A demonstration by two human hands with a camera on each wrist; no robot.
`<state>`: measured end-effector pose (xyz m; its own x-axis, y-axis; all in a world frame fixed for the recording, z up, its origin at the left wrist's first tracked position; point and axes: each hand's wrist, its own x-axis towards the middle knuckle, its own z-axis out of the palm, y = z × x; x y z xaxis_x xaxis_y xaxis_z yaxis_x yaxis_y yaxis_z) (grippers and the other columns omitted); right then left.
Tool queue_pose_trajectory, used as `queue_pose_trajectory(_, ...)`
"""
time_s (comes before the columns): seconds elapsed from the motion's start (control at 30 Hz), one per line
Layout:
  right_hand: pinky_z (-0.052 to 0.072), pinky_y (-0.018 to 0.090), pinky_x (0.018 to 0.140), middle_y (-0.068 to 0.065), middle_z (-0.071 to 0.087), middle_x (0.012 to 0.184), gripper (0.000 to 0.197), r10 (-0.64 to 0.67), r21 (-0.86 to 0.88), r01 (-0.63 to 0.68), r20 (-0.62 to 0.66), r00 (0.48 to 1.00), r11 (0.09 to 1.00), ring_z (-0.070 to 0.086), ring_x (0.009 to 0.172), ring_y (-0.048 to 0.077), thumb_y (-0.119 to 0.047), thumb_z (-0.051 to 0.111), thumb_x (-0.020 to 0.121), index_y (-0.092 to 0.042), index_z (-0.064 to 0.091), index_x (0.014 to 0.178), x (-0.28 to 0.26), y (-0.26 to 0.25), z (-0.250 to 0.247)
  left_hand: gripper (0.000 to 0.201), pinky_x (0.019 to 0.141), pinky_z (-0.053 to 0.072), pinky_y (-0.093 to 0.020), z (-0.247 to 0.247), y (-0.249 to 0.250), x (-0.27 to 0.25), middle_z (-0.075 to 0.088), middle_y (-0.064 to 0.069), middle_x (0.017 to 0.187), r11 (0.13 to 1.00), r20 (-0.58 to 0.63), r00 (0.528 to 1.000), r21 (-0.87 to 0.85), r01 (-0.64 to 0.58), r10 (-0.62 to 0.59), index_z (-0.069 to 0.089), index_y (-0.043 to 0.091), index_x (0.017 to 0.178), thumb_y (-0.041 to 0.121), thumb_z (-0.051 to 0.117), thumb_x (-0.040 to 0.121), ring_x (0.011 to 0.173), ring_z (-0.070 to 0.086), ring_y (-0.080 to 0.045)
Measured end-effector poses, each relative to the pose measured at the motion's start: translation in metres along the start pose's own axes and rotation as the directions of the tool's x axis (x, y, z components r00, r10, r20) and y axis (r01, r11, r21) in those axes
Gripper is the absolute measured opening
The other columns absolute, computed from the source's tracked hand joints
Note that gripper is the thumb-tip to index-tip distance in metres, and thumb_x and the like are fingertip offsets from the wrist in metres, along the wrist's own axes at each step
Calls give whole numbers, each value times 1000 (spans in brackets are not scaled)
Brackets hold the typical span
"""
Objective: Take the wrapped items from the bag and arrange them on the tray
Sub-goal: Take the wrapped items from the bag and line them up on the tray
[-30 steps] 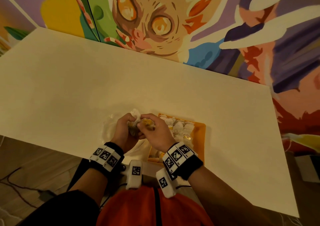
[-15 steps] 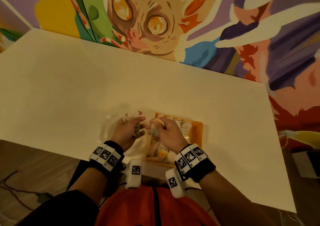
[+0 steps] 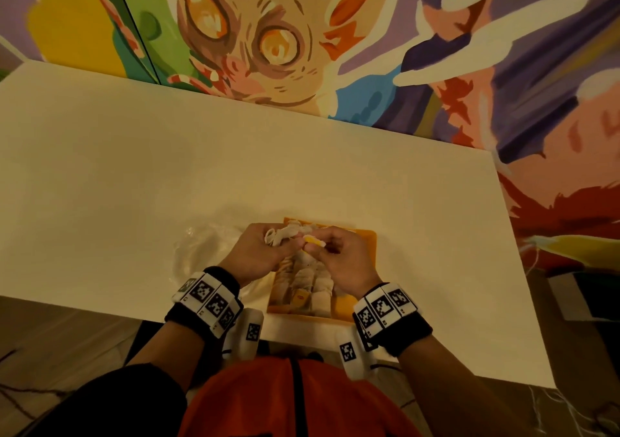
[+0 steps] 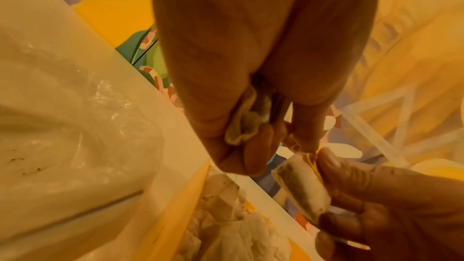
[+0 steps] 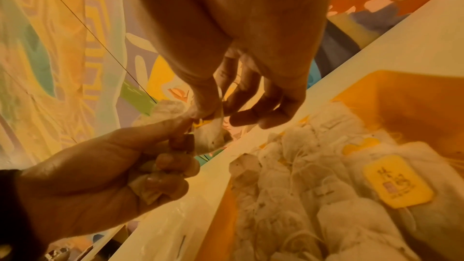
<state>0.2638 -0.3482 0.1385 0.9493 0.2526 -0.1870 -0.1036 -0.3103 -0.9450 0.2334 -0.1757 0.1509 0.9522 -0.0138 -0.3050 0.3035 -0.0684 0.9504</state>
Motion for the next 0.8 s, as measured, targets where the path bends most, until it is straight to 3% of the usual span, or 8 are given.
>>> queue_pose_trajectory(0.1, 54, 23, 76, 6, 72, 97, 17, 10, 20, -10, -22, 1000, 1000, 67, 86, 15, -15, 77, 81, -16, 71, 97, -3, 4, -6, 23, 47, 37, -19, 6, 2, 1, 53, 13, 51, 998, 36, 999, 49, -40, 39, 68, 24, 72, 14, 64, 92, 47, 43, -3)
queue_pose_trajectory(0.2, 53, 25, 74, 11, 71, 89, 11, 21, -31, -20, 9, 1000, 999, 66, 80, 20, -16, 73, 86, -10, 71, 95, -8, 4, -11, 15, 47, 36, -17, 13, -1, 4, 52, 13, 52, 998, 27, 999, 35, -45, 44, 67, 8, 79, 12, 63, 93, 46, 43, -2)
queue_pose_trajectory(0.3, 51, 16, 66, 0, 68, 75, 3, 64, -82, -62, 19, 998, 995, 63, 65, 5, -16, 69, 89, -18, 68, 89, -10, 4, -22, 27, 50, 34, -23, 15, -10, 6, 47, 6, 54, 999, -8, 1000, 36, -1, 1, 62, -4, 83, 21, 65, 92, 49, 39, -9)
queue_pose_trajectory(0.37, 52, 19, 67, -4, 68, 75, 8, 93, -173, -93, -8, 996, 980, 62, 63, 3, -19, 68, 89, -26, 66, 87, -10, 10, -33, 34, 50, 33, -29, 14, -15, 6, 42, -2, 58, 998, -20, 998, 32, 56, -56, 57, -4, 80, 26, 65, 92, 53, 37, -15)
queue_pose_trajectory(0.5, 56, 31, 68, 3, 70, 89, 6, 168, -377, -170, -38, 985, 911, 68, 68, 18, -21, 66, 91, -24, 64, 95, -10, 20, -52, 24, 46, 36, -26, 13, -23, 4, 42, -2, 59, 990, 6, 991, 54, 131, -131, 60, 11, 75, 26, 62, 94, 49, 38, -12)
queue_pose_trajectory(0.6, 58, 39, 73, 8, 70, 89, 10, 240, -522, -212, -14, 971, 826, 70, 77, 26, -16, 63, 91, -11, 65, 100, -13, 26, -56, 21, 47, 37, -26, 15, -28, 3, 46, 5, 53, 983, 14, 991, 132, 131, -134, 65, 6, 84, 24, 61, 94, 45, 42, -9)
queue_pose_trajectory(0.67, 59, 38, 72, 13, 70, 96, 16, 317, -582, -244, 25, 948, 775, 69, 83, 28, -12, 61, 91, -8, 64, 106, -14, 30, -53, 22, 51, 39, -26, 16, -31, 2, 50, 9, 52, 974, -7, 993, 194, 113, -114, 66, 4, 84, 24, 62, 93, 45, 45, -5)
queue_pose_trajectory(0.8, 58, 34, 77, 14, 63, 117, 33, 463, -723, -283, 57, 885, 630, 66, 100, 29, -7, 63, 88, -7, 59, 121, -14, 35, -40, 26, 54, 40, -29, 15, -34, 2, 52, 3, 57, 967, -27, 995, 234, 100, -96, 63, 0, 82, 25, 62, 93, 48, 46, -8)
